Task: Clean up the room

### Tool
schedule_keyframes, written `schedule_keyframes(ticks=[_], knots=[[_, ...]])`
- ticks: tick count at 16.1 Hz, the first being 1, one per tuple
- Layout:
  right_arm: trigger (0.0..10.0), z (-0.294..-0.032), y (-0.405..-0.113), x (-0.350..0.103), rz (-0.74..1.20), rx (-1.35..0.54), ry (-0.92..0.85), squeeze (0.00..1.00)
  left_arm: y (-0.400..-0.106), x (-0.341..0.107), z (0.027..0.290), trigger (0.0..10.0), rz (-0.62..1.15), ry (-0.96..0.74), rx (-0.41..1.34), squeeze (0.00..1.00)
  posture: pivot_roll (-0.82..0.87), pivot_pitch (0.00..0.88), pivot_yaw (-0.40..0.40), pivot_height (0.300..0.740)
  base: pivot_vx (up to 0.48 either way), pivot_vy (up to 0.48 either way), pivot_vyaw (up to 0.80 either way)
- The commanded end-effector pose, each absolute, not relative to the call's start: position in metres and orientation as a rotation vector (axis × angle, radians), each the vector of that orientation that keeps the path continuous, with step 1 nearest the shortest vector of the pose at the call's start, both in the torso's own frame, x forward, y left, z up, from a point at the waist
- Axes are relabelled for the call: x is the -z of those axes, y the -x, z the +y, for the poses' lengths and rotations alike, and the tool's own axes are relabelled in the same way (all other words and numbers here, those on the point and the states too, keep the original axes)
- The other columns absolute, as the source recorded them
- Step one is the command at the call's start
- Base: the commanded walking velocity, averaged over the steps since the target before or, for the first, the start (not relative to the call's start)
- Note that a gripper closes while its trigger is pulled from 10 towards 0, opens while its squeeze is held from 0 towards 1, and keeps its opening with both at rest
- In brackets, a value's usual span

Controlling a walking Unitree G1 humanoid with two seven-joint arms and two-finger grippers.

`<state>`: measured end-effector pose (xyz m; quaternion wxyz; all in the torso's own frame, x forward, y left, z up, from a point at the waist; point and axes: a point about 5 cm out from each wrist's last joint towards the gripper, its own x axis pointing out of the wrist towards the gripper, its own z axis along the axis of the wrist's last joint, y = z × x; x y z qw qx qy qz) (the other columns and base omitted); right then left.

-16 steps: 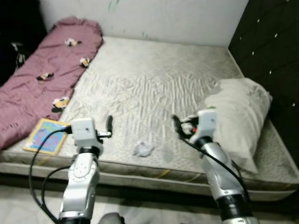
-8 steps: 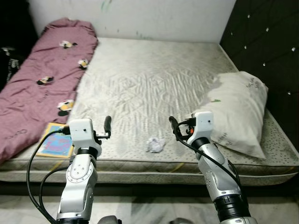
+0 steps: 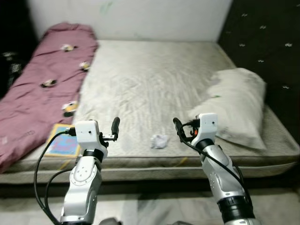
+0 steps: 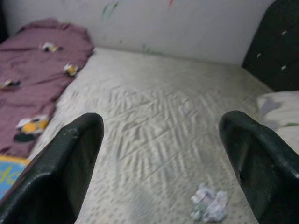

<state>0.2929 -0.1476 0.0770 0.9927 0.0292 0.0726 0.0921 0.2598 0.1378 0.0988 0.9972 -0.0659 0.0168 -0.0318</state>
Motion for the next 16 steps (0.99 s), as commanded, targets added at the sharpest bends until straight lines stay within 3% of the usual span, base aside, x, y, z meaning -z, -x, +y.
schedule_keyframes(ticks=[1, 12, 16], knots=[[10.0, -0.1461, -0.2974, -0.0844, 0.119, -0.195, -0.054, 0.00, -0.2569, -0.0979, 0.1387, 10.0, 0.036, 0.143, 0.064, 0.00, 0.01, 0.007, -0.033, 0.740, 0.319, 0.000, 0.00], [10.0, -0.1459, -0.2962, -0.0826, 0.123, -0.190, -0.056, 0.00, -0.2565, -0.0969, 0.1376, 10.0, 0.046, 0.145, 0.079, 0.00, 0.01, 0.009, -0.028, 0.740, 0.350, 0.000, 0.00], [10.0, -0.1468, -0.2957, -0.0812, 0.127, -0.190, -0.055, 0.00, -0.2565, -0.0931, 0.1384, 10.0, 0.070, 0.124, 0.050, 0.00, 0.01, 0.006, -0.030, 0.740, 0.063, 0.000, 0.00]])
